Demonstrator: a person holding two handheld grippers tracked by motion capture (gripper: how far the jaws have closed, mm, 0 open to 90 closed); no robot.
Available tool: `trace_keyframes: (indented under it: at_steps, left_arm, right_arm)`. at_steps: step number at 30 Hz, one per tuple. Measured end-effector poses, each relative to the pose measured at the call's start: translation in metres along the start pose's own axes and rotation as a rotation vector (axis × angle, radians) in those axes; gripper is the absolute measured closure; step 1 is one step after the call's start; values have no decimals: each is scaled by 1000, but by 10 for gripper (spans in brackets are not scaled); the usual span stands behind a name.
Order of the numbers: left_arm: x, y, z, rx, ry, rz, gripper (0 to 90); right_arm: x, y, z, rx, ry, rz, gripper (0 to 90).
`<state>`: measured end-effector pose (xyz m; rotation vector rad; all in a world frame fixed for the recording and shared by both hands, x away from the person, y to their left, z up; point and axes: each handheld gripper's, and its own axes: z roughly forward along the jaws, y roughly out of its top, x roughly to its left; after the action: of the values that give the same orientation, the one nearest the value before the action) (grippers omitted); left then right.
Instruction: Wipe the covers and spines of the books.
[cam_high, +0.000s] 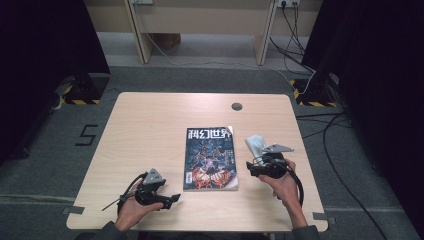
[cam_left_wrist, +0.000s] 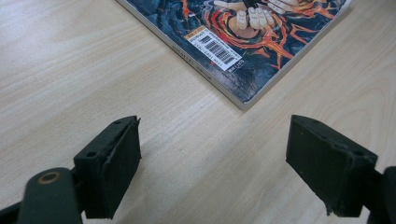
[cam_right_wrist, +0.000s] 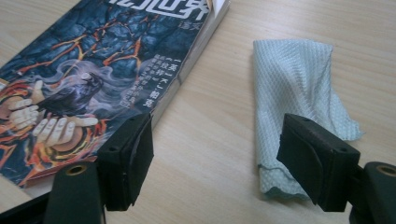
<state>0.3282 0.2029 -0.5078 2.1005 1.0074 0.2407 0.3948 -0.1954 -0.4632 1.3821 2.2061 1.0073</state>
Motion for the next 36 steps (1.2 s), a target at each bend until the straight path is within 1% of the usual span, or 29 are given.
trace_keyframes:
  at_steps: [3, 4, 7, 9, 13, 15, 18, 21, 24, 25, 26, 33, 36]
  left_arm:
    - [0, 0, -1, -3, 1, 0, 174]
    - [0, 0, -1, -4, 2, 0, 174]
    - [0, 0, -1, -4, 2, 2, 174]
    - [0, 1, -1, -5, 1, 2, 174]
    - [0, 0, -2, -6, 2, 1, 174]
    - [0, 0, -2, -6, 2, 5, 174]
    - [1, 1, -3, -12, 6, 1, 174]
    - [0, 1, -4, -12, 3, 5, 173]
    - [-1, 0, -5, -9, -5, 13, 172]
    - [-1, 0, -5, -8, -6, 14, 172]
    - [-1, 0, -5, -9, -7, 15, 171]
    - [-1, 0, -4, 1, -7, 22, 168]
    - [-2, 0, -3, 2, -6, 23, 168]
  right_arm:
    - [3, -3, -3, -4, -1, -4, 263]
    - [4, -4, -3, -3, -1, 2, 263]
    - [9, -7, -4, -7, 2, -8, 263]
    - [13, -9, -5, -4, -1, -24, 263]
    - [20, -13, -8, -7, 13, -43, 263]
    - [24, -16, -9, 1, 17, -44, 264]
    - [28, -21, -9, 13, 18, -65, 263]
    - [30, -26, -11, 15, 28, -80, 263]
    - [32, -32, -13, 22, 31, -80, 258]
    - [32, -34, -13, 22, 29, -95, 255]
    - [33, -36, -14, 28, 33, -83, 254]
    - [38, -50, -20, 37, 41, -92, 225]
    - [39, -56, -24, 49, 33, -96, 220]
